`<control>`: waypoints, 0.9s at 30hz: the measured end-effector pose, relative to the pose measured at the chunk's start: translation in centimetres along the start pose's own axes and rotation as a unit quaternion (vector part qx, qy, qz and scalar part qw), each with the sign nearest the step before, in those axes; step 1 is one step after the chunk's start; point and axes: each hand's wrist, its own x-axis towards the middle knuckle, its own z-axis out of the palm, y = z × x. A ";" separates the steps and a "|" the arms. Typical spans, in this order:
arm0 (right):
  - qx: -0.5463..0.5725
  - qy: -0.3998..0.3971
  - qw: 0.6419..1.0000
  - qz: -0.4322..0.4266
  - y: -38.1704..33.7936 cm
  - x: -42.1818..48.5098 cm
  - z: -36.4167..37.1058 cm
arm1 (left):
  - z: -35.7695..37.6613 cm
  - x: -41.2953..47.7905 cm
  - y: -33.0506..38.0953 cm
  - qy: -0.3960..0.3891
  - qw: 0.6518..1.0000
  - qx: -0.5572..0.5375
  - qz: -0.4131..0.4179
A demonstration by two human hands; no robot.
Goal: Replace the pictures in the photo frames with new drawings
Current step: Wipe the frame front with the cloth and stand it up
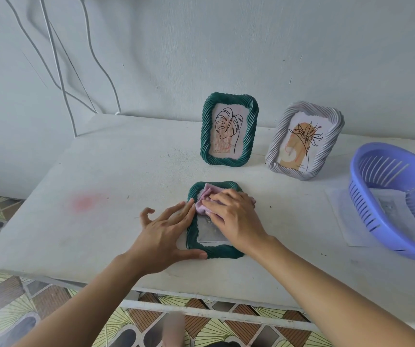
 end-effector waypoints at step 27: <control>-0.091 0.011 0.995 0.039 2.4 -1.6 -1.7 | 0.1 0.0 -0.2 -0.018 1.000 -0.012 -0.007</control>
